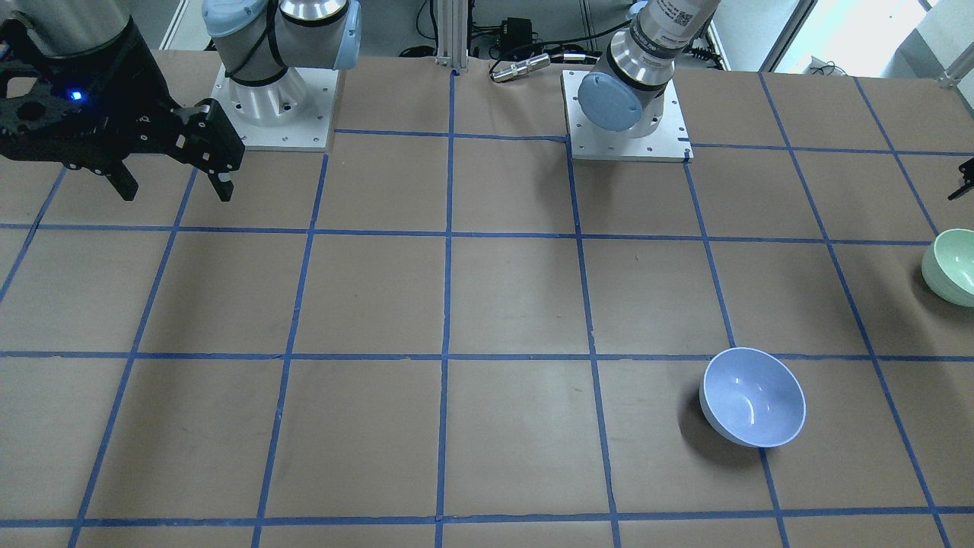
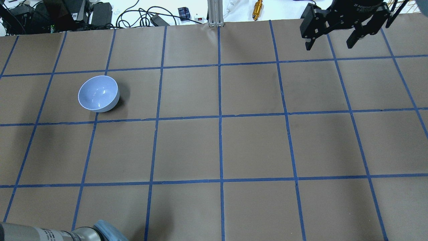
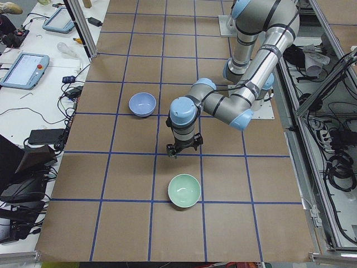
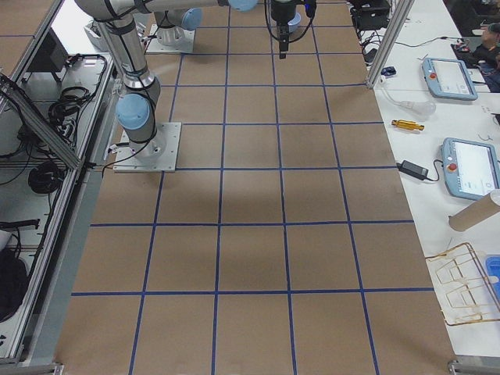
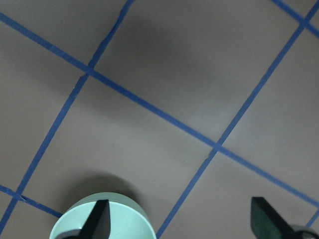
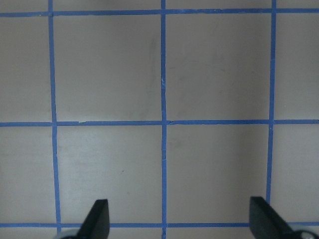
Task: Stack green bowl on blue bowl
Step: 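Lower the left gripper onto the green bowl's rim and close it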
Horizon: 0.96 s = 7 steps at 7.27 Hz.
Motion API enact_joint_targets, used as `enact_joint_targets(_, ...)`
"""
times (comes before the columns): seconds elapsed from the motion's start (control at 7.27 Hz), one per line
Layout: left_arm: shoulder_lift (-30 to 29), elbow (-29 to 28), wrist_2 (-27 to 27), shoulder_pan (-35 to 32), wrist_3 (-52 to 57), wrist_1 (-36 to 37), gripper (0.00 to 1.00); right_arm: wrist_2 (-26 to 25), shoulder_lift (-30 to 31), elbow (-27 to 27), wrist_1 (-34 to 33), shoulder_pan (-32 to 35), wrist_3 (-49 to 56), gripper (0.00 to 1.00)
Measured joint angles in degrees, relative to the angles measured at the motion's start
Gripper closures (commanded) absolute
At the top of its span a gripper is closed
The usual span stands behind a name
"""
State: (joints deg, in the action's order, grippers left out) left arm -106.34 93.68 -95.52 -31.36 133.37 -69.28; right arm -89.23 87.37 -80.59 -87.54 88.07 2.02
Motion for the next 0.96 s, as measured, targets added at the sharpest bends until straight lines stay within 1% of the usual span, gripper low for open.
enact_joint_targets(0.28,-4.5,0.2,0.7,5.3,13.8,5.9,0.00,0.0,0.0,0.0,0.0,0.0,0.0,0.00)
enact_joint_targets(0.41,-6.5,0.2,1.4,7.5,19.0,8.2,0.00,0.0,0.0,0.0,0.0,0.0,0.0,0.00)
enact_joint_targets(0.69,-9.9,0.4,3.6,10.3,25.8,11.6,0.00,0.0,0.0,0.0,0.0,0.0,0.0,0.00)
enact_joint_targets(0.96,-12.5,0.6,5.1,11.0,28.2,12.8,0.00,0.0,0.0,0.0,0.0,0.0,0.0,0.00)
